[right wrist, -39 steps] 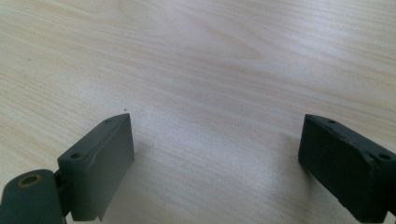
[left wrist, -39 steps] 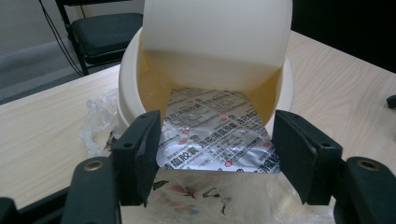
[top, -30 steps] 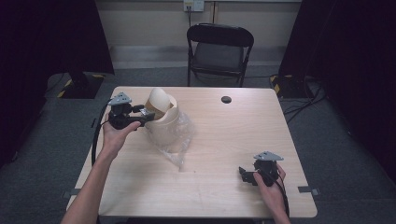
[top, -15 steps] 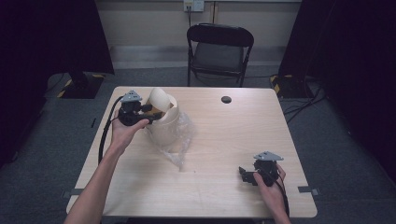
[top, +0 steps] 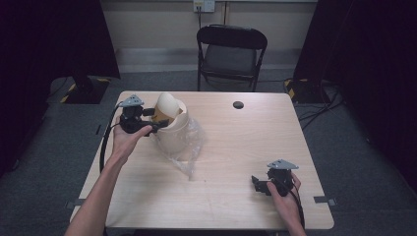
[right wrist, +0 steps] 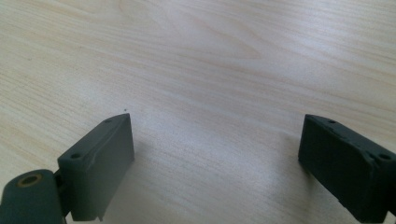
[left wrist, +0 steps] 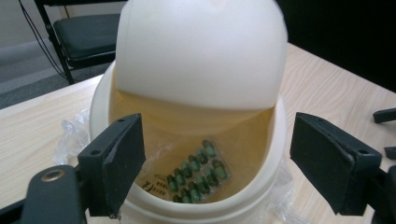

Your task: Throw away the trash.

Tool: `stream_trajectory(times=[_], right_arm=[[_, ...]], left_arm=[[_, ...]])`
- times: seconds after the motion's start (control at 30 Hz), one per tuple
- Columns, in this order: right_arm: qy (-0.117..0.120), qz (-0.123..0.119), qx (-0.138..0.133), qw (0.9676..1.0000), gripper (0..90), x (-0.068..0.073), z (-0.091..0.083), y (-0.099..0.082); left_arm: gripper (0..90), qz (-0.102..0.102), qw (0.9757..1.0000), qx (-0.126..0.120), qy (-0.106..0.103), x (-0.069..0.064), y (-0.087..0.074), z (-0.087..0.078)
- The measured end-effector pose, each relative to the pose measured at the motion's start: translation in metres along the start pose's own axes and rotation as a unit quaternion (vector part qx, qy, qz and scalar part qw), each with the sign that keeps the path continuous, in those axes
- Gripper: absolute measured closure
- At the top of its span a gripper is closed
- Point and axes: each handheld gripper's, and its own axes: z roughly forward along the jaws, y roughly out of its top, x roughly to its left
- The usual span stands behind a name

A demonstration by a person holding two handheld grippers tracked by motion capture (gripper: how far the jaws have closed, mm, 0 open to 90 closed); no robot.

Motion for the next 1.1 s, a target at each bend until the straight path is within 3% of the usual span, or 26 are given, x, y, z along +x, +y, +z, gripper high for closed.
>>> stream_trajectory(times=[0.23,0.3,0.4,0.5,0.57,0.73,0.8,0.9,1.03,1.1], right_arm=[[0.0,0.0,0.0,1.0,9.4,0.0,0.0,0.0],[0.0,0.0,0.0,1.0,9.4,0.0,0.0,0.0],[0.0,0.0,0.0,1.0,9.4,0.0,0.0,0.0],[0.0,0.0,0.0,1.0,9.4,0.0,0.0,0.0],[0.0,0.0,0.0,1.0,9.4,0.0,0.0,0.0],[0.0,0.0,0.0,1.0,9.5,0.0,0.0,0.0],[0.0,0.0,0.0,1.0,9.5,0.0,0.0,0.0],[0.0,0.0,0.0,1.0,9.4,0.0,0.0,0.0],[0.0,0.0,0.0,1.0,9.4,0.0,0.0,0.0],[0.0,0.0,0.0,1.0,9.4,0.0,0.0,0.0]], left_arm=[[18.4,-0.003,0.9999,-0.007,-0.011,-0.001,0.0,-0.012],[18.4,0.001,0.9999,-0.012,-0.004,-0.002,-0.002,-0.015],[18.4,-0.011,0.9997,-0.02,-0.011,-0.002,-0.008,-0.018],[18.5,-0.012,0.9998,0.0,-0.014,-0.003,-0.012,-0.021],[19.4,-0.012,0.9998,-0.014,-0.006,-0.007,-0.017,-0.025],[19.7,-0.007,1.0,0.0,-0.006,-0.009,-0.022,-0.032],[19.5,-0.007,0.9999,-0.012,0.006,-0.01,-0.025,-0.037],[18.7,-0.011,0.9999,-0.013,0.002,-0.011,-0.029,-0.043],[16.0,0.002,0.9999,0.009,0.004,-0.013,-0.034,-0.049],[16.1,-0.007,1.0,-0.003,0.005,-0.016,-0.037,-0.052]])
